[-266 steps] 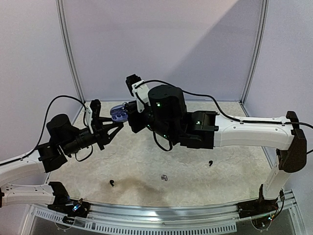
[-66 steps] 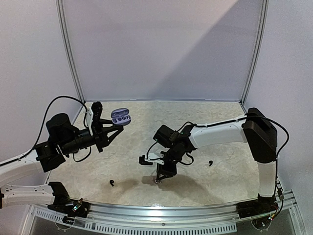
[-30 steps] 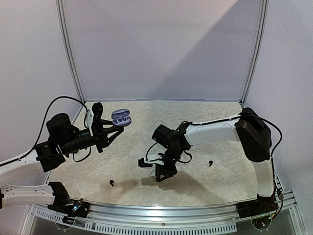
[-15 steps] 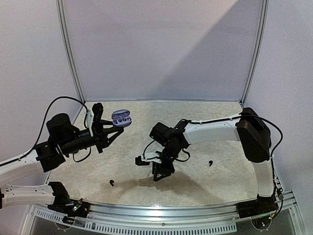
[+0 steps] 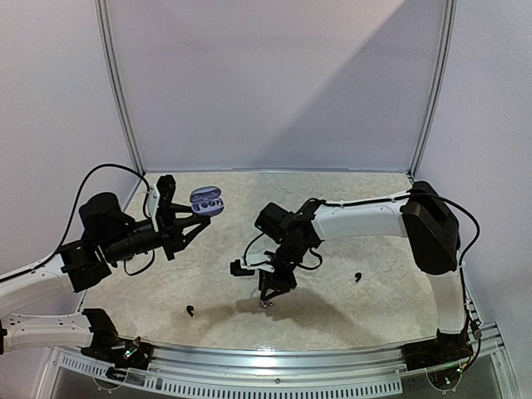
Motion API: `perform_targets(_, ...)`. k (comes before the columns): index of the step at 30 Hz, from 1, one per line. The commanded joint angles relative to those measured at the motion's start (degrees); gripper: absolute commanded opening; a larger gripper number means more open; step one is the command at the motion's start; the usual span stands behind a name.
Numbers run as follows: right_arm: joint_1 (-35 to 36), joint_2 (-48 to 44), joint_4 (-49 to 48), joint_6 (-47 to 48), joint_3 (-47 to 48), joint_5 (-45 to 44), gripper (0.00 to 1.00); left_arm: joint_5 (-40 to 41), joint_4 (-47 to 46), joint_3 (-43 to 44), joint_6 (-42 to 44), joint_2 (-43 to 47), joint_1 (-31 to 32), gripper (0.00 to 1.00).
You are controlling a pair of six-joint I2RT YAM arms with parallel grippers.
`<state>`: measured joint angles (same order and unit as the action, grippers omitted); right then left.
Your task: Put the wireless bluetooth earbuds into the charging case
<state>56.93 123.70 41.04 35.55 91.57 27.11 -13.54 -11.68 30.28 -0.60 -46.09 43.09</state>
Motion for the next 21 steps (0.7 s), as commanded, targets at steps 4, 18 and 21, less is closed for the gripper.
perform_targets(4, -0.20, 2.57, 0.63, 1.28, 0.73, 0.30, 0.33, -0.52, 0.47, 0.40, 1.69, -0.13, -0.90, 0.00)
perform_targets(18, 1.55, 0.99, 1.86, 1.07, -1.99, 1.35, 0.33, -0.60, 0.52, 0.11, 1.92, -0.01, -1.08, 0.00)
perform_targets(21, 1.96, 0.52, 1.78, 0.63, -3.04, 1.36, 0.33, -0.61, 0.58, 0.00, 2.05, -0.01, -1.08, 0.00)
